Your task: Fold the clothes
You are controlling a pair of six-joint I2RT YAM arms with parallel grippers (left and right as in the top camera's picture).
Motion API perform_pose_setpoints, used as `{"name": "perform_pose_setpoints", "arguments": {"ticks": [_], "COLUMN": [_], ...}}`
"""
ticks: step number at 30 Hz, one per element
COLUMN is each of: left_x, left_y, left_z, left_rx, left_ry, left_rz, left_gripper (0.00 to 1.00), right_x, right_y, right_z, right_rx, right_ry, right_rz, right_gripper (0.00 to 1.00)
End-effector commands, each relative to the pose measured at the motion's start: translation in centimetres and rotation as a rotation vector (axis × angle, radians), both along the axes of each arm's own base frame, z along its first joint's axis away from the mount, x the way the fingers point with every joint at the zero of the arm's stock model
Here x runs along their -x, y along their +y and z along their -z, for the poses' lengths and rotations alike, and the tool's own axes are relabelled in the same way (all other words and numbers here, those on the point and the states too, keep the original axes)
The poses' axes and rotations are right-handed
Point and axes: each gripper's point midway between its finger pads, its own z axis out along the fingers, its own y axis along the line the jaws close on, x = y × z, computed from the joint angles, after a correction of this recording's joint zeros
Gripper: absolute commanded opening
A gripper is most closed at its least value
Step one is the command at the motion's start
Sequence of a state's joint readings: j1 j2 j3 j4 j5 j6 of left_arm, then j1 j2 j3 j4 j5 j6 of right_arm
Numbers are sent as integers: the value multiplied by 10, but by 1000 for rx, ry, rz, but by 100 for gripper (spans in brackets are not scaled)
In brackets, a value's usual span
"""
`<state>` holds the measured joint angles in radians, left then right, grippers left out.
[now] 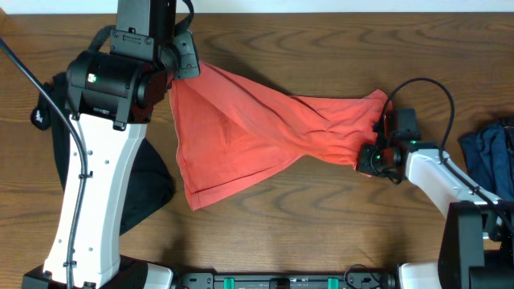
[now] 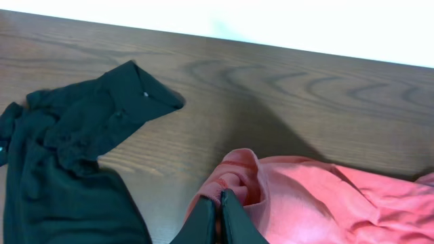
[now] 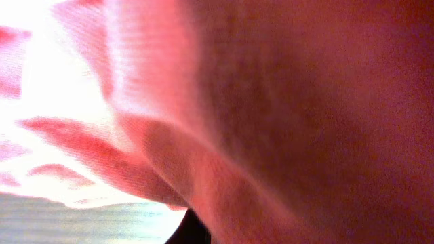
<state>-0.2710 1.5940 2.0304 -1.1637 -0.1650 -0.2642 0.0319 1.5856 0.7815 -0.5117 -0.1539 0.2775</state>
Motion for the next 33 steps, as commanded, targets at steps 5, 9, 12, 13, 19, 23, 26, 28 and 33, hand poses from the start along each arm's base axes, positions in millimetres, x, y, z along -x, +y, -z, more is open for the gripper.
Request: {"name": "perform_pose_setpoints", "arguments": {"ticks": [5, 9, 12, 13, 19, 23, 26, 28, 33], "left_x": [5, 5, 6, 7, 27, 53, 72, 84, 115], "left_y": [21, 24, 28, 29, 34, 40, 44, 45, 39], "left_z": [-10, -11, -13, -14, -32, -55, -73, -83, -95], "left_rx": [-44, -43, -42, -41, -30, -14, 3, 19, 67], "left_ry": [-20, -23, -29, -32, -72, -131, -187, -221, -248], "left_rz": [-57, -65, -74, -77, -79, -81, -80, -73, -9], "left_gripper": [6, 6, 6, 6, 6, 6, 6, 6, 6], "right_x": [-52, -38, -22, -15, 23, 52, 67, 76, 97], "right_y": [-15, -39, -53, -58, -65, -69, -69, -64, -56], "right_z": [-171, -252, -291, -301, -318, -330, -349, -365, -391], "right_rx": [-14, 37, 59, 65, 76, 88, 96, 94, 106], "right_ry": [-293, -387, -433, -443, -421, -442, -511, -569, -614], "right_rz": [27, 88, 123, 136, 175, 213, 219, 199, 162], "right_gripper": [1, 1, 1, 1, 1, 1, 1, 1, 1]}}
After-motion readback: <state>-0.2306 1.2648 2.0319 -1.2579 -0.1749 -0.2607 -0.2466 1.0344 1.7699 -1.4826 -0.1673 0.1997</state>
